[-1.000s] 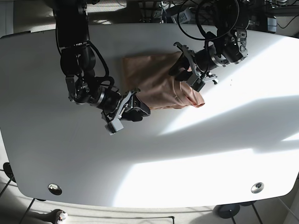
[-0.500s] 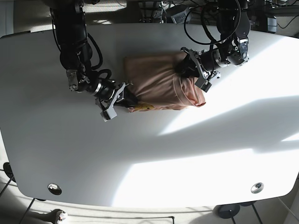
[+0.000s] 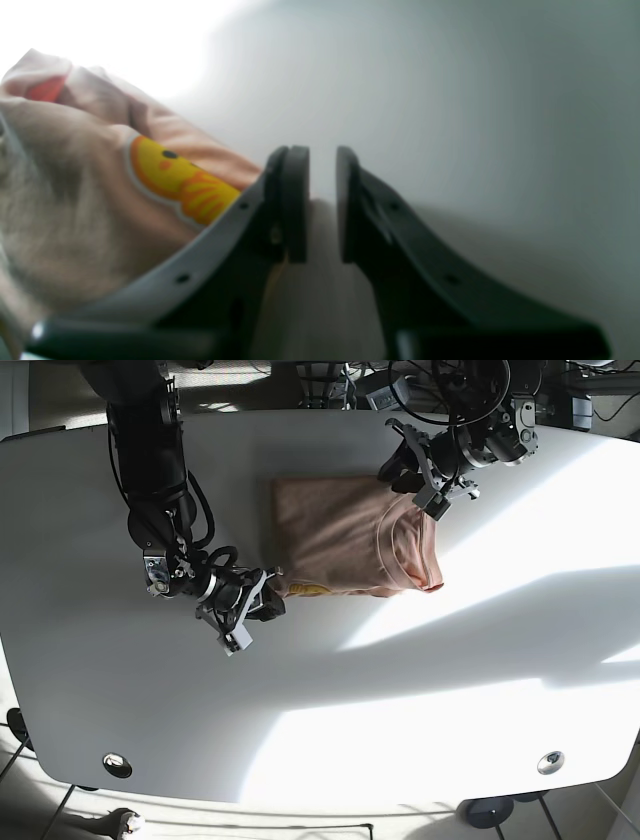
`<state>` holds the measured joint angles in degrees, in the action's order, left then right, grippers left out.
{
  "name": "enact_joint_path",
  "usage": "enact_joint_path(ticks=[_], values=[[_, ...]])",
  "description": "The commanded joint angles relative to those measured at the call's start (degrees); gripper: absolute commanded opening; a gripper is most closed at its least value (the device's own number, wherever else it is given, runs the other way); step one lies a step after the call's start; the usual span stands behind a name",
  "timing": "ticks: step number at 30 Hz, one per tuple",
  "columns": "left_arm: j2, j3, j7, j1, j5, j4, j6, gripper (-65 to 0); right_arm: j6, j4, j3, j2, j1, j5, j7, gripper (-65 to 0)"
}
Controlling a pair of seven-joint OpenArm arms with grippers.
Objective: Fold the T-shirt properly
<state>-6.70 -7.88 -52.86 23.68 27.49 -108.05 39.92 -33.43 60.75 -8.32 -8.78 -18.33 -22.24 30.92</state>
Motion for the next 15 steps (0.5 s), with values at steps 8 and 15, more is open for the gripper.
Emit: enact_joint_path(ticks=[8, 15], values=[[-2.2, -0.3, 1.3, -11.9, 0.9, 14.3, 0.1, -50.4, -2.83, -1.0, 0.1, -0.3, 4.1, 5.8, -10.8, -56.3], [-5.2, 0.0, 1.3, -30.1, 0.8, 31.1, 0.1, -50.3, -4.86, 10.4, 0.4, -4.4, 14.5, 5.7, -11.3, -56.4]])
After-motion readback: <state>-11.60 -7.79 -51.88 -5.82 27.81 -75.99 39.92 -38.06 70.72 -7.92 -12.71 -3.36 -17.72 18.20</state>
